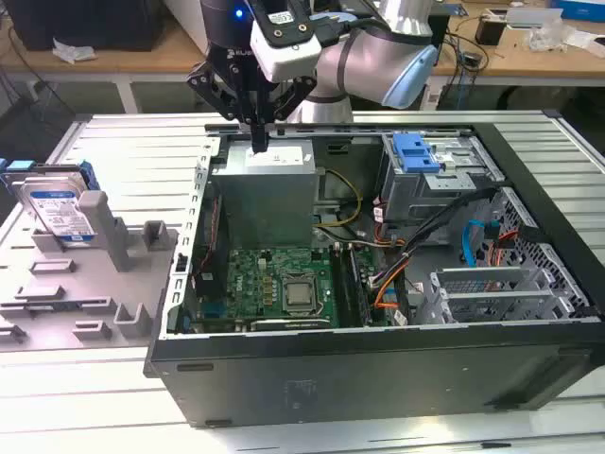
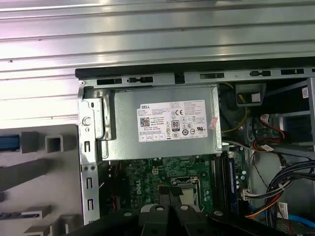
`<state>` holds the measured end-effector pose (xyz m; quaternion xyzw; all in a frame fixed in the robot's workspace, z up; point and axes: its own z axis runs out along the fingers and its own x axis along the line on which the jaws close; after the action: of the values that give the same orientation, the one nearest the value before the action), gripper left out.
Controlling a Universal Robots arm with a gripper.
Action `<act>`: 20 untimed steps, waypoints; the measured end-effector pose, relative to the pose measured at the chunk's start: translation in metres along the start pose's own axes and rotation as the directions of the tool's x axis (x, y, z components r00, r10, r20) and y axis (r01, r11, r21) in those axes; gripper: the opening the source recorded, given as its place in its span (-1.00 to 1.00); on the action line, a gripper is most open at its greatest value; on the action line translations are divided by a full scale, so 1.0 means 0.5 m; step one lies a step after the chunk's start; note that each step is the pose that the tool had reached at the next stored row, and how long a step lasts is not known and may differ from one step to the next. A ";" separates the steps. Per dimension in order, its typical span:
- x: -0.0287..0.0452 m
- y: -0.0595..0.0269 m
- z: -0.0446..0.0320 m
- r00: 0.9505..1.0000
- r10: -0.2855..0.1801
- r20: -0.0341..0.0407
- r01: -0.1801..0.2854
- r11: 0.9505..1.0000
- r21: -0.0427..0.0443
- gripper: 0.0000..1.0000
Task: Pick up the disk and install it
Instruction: 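Reach for the disk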
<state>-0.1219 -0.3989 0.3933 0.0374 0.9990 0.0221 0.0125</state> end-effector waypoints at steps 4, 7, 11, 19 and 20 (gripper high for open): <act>0.000 0.000 0.000 1.000 0.000 0.000 0.000 1.000 0.000 -0.79; 0.000 0.000 0.000 1.000 0.000 0.000 0.000 1.000 0.000 -0.79; 0.000 0.000 0.000 1.000 0.000 0.000 0.000 1.000 0.000 -0.79; 0.027 0.001 -0.001 1.000 0.000 0.000 0.000 1.000 0.000 -0.79; 0.031 0.001 -0.001 1.000 0.001 0.000 -0.001 1.000 0.000 -0.79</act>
<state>-0.1375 -0.3973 0.3933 0.0377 0.9990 0.0221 0.0125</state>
